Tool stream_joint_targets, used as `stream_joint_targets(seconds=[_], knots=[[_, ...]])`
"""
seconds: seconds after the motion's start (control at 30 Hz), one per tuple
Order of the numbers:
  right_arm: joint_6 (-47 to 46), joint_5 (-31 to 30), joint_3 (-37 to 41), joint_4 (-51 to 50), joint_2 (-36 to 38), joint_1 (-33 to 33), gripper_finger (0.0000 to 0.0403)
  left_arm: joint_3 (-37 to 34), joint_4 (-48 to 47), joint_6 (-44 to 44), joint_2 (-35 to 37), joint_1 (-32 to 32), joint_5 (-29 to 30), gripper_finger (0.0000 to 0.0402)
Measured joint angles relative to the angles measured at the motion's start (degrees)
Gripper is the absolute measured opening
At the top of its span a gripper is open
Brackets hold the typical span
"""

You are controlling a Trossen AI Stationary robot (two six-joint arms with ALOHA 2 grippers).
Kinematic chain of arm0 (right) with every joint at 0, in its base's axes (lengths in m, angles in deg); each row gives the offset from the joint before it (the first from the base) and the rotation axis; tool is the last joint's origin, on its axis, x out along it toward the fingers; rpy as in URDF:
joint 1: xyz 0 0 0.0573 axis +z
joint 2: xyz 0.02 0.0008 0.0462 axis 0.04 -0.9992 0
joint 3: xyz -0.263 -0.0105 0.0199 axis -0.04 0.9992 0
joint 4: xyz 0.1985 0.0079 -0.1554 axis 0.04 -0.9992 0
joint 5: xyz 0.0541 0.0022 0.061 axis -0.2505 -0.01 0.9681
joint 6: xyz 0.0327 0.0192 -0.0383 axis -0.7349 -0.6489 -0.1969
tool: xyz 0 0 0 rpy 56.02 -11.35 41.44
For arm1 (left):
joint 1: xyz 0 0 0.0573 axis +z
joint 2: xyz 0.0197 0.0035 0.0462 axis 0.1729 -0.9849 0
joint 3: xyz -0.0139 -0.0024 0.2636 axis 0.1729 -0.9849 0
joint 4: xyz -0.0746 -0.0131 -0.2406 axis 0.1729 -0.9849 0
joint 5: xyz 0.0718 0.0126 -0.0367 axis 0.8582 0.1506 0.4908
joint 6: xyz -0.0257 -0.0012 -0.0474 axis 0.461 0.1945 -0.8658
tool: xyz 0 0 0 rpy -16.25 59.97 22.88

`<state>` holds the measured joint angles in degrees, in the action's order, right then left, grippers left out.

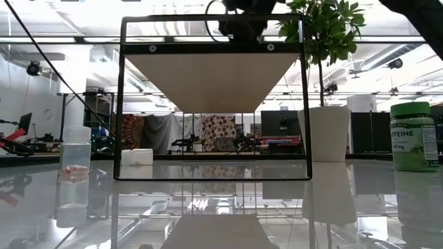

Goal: Pick and place medicine bottles onto shelf by color
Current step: Put the pink pill bottle on the shelf

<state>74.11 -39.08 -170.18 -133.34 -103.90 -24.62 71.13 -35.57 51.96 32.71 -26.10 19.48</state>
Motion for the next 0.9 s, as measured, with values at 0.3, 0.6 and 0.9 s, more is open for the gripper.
stream_joint_targets(seconds=[0.3, 0.6, 0.9], knots=[[-0.5, -0.1, 0.2, -0.1, -1.1, -0.2, 0.0185, 0.0, 0.0, 0.0, 0.0, 0.0, 0.0, 0.0151], [-0.4, -0.2, 0.2, -0.1, -2.8, -0.5, 0.0202, 0.0, 0.0, 0.0, 0.0, 0.0, 0.0, 0.0151], [-0.7, -0.2, 0.3, -0.1, -2.6, -0.7, 0.0222, 0.0, 0.0, 0.0, 0.0, 0.0, 0.0, 0.0151]])
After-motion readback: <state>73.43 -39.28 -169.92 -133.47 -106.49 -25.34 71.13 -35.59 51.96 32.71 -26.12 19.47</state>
